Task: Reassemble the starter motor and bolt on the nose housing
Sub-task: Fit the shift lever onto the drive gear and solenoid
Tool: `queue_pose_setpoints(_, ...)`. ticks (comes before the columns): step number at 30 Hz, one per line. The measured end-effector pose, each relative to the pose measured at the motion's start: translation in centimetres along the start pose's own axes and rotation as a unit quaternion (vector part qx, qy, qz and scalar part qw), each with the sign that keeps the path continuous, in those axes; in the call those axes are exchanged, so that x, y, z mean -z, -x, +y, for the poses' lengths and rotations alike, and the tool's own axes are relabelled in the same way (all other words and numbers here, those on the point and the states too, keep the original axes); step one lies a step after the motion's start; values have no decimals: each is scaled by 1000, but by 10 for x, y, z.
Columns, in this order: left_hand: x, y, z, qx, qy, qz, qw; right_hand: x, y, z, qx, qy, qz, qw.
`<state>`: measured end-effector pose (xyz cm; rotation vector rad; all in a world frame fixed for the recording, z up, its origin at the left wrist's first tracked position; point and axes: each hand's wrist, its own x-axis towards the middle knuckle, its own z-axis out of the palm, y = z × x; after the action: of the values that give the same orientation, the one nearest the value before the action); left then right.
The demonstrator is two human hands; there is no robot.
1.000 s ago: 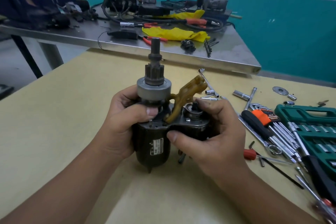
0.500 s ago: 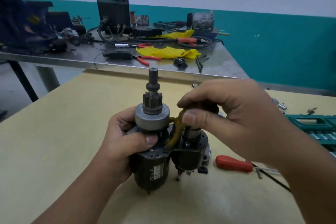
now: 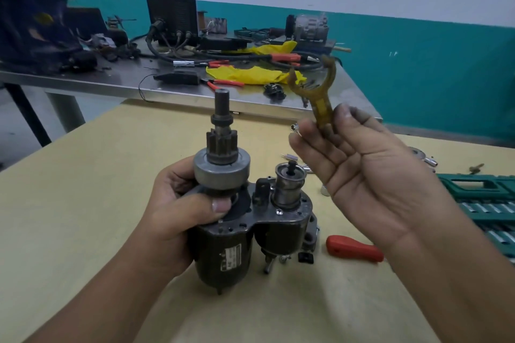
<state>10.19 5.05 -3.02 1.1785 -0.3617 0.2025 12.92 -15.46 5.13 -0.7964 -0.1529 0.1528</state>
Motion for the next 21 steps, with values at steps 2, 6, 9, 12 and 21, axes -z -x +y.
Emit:
queue_pose_setpoints(2,0,-1,0,1,1,5,1000,1,0,2,-40,10,48,998)
queue_pose_setpoints(6,-1,-2,1,0,4,12,1000,2,0,2,-118,28,82,989)
queue_pose_setpoints(9,-1,-2,2,-2,3,17,1000,-1,0,2,-126,-51,63,989)
queue_pose_setpoints(12,-1,-2,2,-3,-1,20,1000,3,0,3,-118,-74,32,990)
queue_pose_setpoints(21,1,-1,0,7,-5,20,1000,29,-6,5,-50,49,-191,979)
